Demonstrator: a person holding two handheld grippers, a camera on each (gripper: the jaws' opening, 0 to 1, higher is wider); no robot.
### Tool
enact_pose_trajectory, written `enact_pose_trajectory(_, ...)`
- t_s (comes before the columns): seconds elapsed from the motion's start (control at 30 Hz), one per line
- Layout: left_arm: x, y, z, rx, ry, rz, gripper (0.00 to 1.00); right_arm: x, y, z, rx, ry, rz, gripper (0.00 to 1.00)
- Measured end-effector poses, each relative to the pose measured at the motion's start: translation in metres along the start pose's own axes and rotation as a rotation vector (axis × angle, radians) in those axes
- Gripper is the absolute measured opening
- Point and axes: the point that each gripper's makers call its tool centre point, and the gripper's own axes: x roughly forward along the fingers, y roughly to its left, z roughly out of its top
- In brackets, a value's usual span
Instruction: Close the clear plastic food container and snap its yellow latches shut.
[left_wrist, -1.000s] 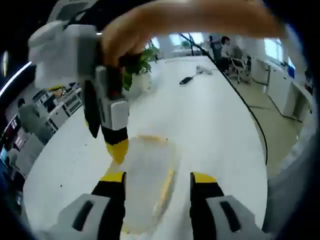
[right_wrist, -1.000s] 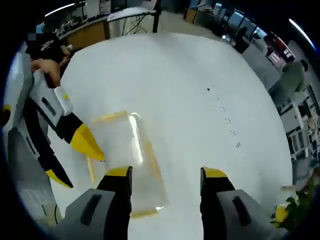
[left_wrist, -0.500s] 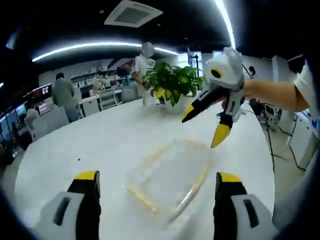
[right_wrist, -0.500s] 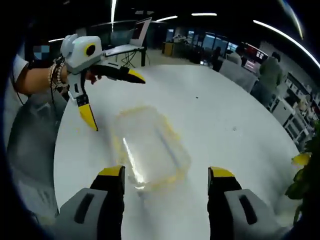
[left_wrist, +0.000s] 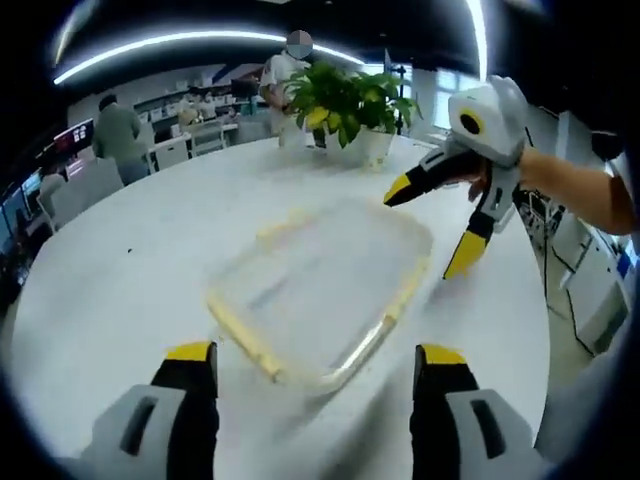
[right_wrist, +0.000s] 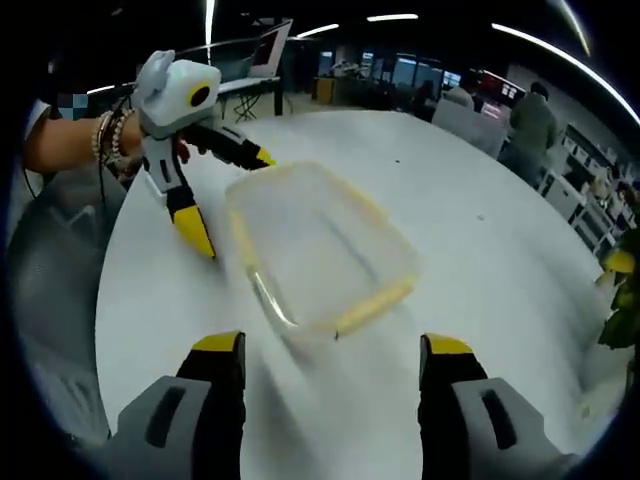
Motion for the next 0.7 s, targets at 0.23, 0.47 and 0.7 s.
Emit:
enact_pose_trajectory(0.23,0.0,0.004,-0.006,0.052,0.047,0.033,0.41,0.005,-0.001,0.007,-0.01,-0.04,-0.02,0.38)
enact_pose_trajectory(0.47,-0.003,0.005,-0.007,0.047,0.046,0.03,0.39,0.008,0.0,0.008,-0.021,-0.03,-0.013,0.39)
enact_pose_trajectory(0.7,-0.009,0.019,-0.012,0.021,0.048,0.045,0.4,0.018,0.004,0.018,-0.028,-0.027,-0.007,0.39)
